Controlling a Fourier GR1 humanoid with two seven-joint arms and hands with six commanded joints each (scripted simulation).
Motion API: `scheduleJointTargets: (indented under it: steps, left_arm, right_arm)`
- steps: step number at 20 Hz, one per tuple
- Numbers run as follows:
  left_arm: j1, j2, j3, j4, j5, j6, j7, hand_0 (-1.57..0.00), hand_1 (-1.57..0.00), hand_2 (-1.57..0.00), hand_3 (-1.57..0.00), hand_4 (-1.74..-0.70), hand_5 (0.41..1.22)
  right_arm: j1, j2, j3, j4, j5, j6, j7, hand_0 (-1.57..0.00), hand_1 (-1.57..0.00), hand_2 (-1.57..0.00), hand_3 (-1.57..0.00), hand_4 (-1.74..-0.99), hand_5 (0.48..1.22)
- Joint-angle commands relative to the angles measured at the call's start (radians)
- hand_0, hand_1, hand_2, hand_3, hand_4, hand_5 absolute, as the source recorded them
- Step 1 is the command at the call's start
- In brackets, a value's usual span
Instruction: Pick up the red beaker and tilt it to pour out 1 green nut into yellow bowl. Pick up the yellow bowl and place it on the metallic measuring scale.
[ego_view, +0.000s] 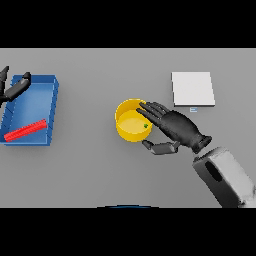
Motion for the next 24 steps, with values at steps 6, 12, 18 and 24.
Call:
scheduleJointTargets:
  steps: [6, 12, 18, 24]
  left_arm:
    - [0.001, 0.008, 0.008, -0.008, 0.013, -0.010, -0.006, 0.00, 0.00, 0.00, 0.00, -0.72, 0.684]
    - [0.015, 0.019, 0.017, -0.019, 0.027, -0.015, -0.017, 0.00, 0.00, 0.00, 0.00, -0.72, 0.686]
    - [0.025, 0.023, 0.025, -0.018, 0.035, -0.014, -0.025, 0.00, 0.00, 0.00, 0.00, -0.72, 0.682]
    - [0.029, 0.035, 0.031, -0.021, 0.039, -0.018, -0.032, 0.00, 0.00, 0.00, 0.00, -0.72, 0.685]
  right_arm:
    - [-0.178, -0.051, 0.119, 0.124, 0.099, 0.124, -0.080, 0.00, 0.00, 0.00, 0.00, -1.212, 0.705]
    - [-0.310, -0.003, 0.209, 0.278, 0.166, 0.193, -0.068, 0.00, 0.00, 0.00, 0.00, -1.226, 0.702]
    - [-0.371, 0.016, 0.271, 0.376, 0.208, 0.237, -0.081, 0.00, 0.00, 0.00, 0.00, -1.270, 0.727]
    - [-0.390, 0.051, 0.253, 0.408, 0.178, 0.292, -0.041, 0.00, 0.00, 0.00, -0.02, -1.319, 0.787]
